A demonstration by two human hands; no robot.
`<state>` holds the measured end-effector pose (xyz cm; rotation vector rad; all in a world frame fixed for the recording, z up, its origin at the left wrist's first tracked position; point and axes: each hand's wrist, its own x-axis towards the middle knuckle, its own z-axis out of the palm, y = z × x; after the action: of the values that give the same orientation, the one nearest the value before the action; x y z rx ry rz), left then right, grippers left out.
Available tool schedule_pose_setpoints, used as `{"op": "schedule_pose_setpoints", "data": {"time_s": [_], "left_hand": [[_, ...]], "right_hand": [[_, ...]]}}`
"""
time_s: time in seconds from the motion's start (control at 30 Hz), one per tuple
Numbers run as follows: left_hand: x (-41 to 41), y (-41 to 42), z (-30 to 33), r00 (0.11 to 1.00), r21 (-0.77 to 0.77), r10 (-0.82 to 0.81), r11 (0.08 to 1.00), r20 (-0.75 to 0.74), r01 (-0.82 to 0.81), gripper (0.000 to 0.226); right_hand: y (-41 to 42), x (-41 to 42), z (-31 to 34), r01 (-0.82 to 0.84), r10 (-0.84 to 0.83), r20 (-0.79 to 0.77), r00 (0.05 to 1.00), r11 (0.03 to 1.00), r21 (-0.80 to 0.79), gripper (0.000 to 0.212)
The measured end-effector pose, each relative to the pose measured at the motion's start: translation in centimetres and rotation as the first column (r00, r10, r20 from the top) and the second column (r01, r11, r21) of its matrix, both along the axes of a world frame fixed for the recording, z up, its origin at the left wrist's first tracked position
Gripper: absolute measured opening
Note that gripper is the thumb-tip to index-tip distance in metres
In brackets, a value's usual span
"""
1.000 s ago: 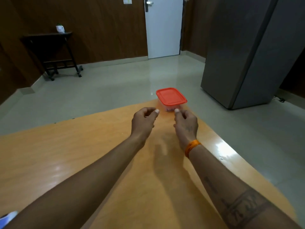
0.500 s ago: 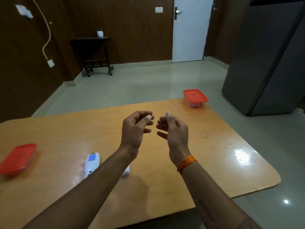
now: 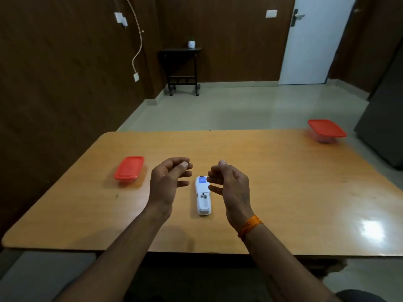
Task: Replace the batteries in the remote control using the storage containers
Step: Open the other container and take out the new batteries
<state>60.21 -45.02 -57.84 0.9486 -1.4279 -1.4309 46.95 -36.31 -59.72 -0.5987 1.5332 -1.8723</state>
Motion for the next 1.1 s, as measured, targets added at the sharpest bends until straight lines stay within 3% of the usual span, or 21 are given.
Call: {"op": "schedule_pose_setpoints", "data": {"time_s": [0.23, 0.43, 0.6, 0.77, 0.83, 1.0, 1.1], "left_hand": [[10.1, -5.7, -1.0, 0.982, 0.008, 0.188, 0.982, 0.024, -0.188, 0.014], [16.9, -11.2, -4.7, 0.942, 0.056, 0.304, 0.948, 0.14, -0.314, 0.017], [18.3, -15.2, -8.0, 0.934, 0.126, 0.276, 0.943, 0.227, -0.309, 0.04], [16.4, -18.0, -8.8, 0.944, 0.149, 0.202, 0.958, 0.26, -0.246, 0.06], [15.7, -18.8, -8.9, 0.951, 0.169, 0.18, 0.959, 0.253, -0.226, 0.062], [14.5, -18.7, -8.7, 0.962, 0.174, 0.174, 0.962, 0.208, -0.211, 0.048], [14.2, -17.6, -8.7, 0.96, 0.143, 0.188, 0.965, 0.208, -0.22, 0.049]], "right_hand": [[-6.0, 8.2, -1.9, -0.162, 0.162, -0.001, 0.987, 0.986, 0.034, 0.035], [-12.4, 12.7, -4.3, -0.272, 0.298, -0.214, 0.93, 0.952, 0.141, 0.023], [-17.4, 13.5, -6.5, -0.328, 0.434, -0.395, 0.81, 0.893, 0.308, 0.046], [-22.1, 12.7, -8.0, -0.265, 0.537, -0.583, 0.61, 0.831, 0.489, 0.063], [-23.4, 12.2, -8.2, -0.23, 0.56, -0.618, 0.553, 0.815, 0.532, 0.06], [-23.9, 11.4, -8.4, -0.157, 0.504, -0.728, 0.464, 0.856, 0.492, 0.044], [-22.7, 11.0, -8.8, -0.121, 0.438, -0.772, 0.461, 0.892, 0.435, 0.039]]}}
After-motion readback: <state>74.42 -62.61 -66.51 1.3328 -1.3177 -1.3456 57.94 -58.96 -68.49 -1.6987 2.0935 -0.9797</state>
